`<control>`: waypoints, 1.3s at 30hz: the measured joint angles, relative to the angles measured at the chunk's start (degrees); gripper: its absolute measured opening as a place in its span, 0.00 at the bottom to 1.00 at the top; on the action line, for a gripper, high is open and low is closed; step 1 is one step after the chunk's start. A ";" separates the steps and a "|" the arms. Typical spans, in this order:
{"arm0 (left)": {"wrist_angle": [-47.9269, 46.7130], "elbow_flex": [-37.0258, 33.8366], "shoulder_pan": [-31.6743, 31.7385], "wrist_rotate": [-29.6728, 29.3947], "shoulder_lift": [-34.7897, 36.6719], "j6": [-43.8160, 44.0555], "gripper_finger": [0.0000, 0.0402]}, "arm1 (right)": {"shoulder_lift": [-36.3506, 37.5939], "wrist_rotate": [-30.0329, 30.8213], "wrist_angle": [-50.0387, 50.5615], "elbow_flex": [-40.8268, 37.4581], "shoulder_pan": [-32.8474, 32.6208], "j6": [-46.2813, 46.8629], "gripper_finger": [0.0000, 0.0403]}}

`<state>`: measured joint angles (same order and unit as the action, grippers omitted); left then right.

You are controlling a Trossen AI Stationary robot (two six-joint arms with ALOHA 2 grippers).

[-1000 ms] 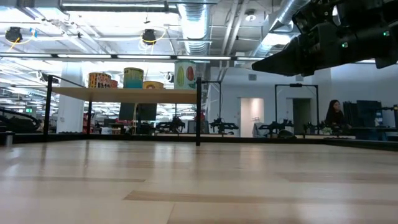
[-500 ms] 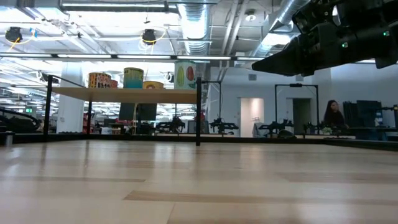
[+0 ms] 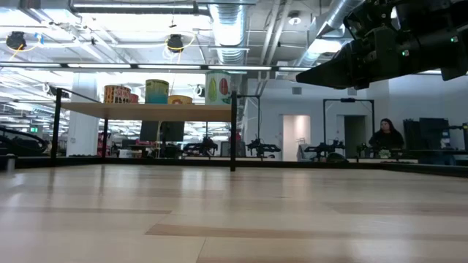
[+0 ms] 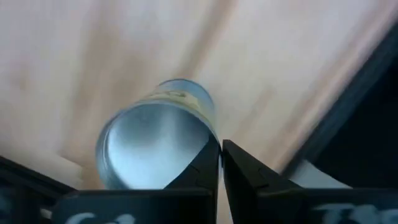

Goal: Pick and place cans onto a shelf
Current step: Put the canned cherries on the shelf

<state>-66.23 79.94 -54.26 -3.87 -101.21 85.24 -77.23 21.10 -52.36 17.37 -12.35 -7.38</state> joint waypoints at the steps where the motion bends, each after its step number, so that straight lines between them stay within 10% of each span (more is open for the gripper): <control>1: -1.59 0.78 0.74 -1.03 -0.31 -1.31 0.01 | 0.00 0.00 -0.02 0.01 0.00 0.00 0.02; 21: -23.93 28.79 40.24 -8.29 5.45 -46.17 0.00 | 0.00 0.00 -0.02 0.02 0.01 -0.33 0.02; 29: -23.87 30.20 58.39 -6.70 5.47 -62.51 0.00 | 0.00 -0.02 0.26 0.02 0.01 -0.59 0.02; 39: -23.83 30.20 65.41 -5.13 8.13 -73.70 0.00 | 0.00 -0.02 1.03 0.02 0.01 -0.66 0.02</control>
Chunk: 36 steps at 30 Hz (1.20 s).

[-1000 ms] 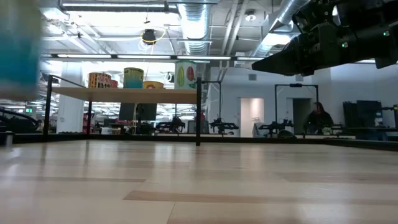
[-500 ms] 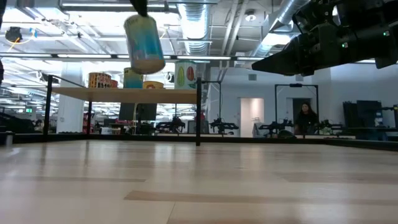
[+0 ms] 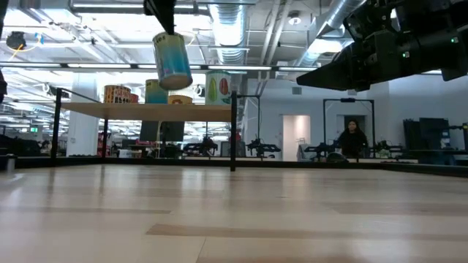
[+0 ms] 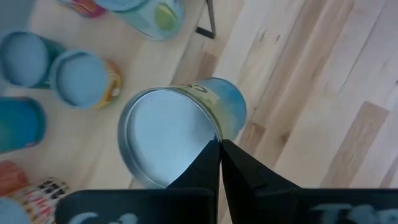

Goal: Pick and place cans onto a shelf
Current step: Put the canned cherries on the shelf

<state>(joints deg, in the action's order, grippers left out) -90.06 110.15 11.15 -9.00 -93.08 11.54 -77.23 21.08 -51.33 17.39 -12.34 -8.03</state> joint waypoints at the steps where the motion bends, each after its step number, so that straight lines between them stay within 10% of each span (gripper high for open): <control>1: 0.00 0.00 0.26 -0.31 0.86 -0.34 0.00 | 0.00 0.00 -0.02 0.00 0.00 0.00 0.02; 36: 0.42 -14.08 15.76 -13.54 7.72 -10.07 0.00 | 0.00 0.00 -0.45 0.00 0.11 -0.09 0.02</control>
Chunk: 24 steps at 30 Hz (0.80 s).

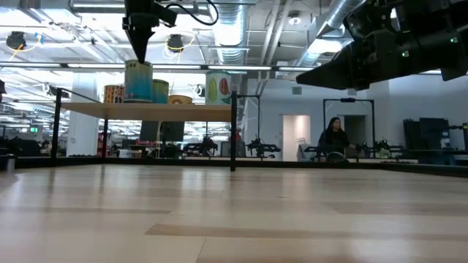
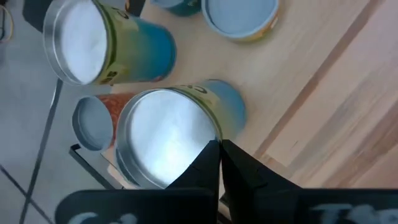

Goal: Pick and place cans onto a shelf
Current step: Put the canned cherries on the shelf

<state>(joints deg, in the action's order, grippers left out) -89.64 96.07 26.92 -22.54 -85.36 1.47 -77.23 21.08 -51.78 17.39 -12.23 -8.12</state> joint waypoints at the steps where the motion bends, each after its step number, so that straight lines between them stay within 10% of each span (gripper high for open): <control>1: 0.60 0.00 0.14 0.25 0.00 -0.25 0.00 | 0.00 0.00 -0.14 0.00 0.00 0.00 0.02; 24: 6.75 -2.39 3.97 4.21 -0.04 -1.67 0.00 | 0.00 0.02 -0.17 0.00 0.00 0.02 0.02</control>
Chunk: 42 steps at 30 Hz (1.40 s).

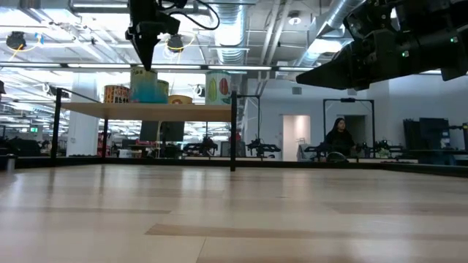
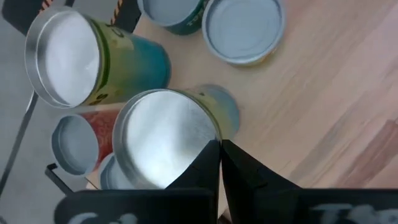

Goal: Pick and place cans onto a shelf
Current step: Put the canned cherries on the shelf, then return to Home Position

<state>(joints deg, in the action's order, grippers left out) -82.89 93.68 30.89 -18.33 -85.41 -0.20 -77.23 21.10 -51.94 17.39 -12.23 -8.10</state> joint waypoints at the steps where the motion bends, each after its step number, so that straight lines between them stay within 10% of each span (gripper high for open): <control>1: 0.10 -0.33 0.03 -0.26 0.02 -0.14 0.00 | 0.00 -0.02 0.02 0.00 0.00 0.00 0.02; 28: 2.68 -0.05 -0.29 -3.04 0.00 -2.39 0.13 | 0.00 -0.01 0.24 0.00 0.00 -0.02 0.02; 42: -6.35 -1.96 -2.44 0.22 5.26 4.23 0.02 | 0.00 -0.02 0.28 0.00 0.00 -0.16 0.02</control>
<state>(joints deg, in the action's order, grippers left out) -89.24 91.72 28.45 -18.11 -80.14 4.03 -77.23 21.09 -51.66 17.39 -12.23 -8.26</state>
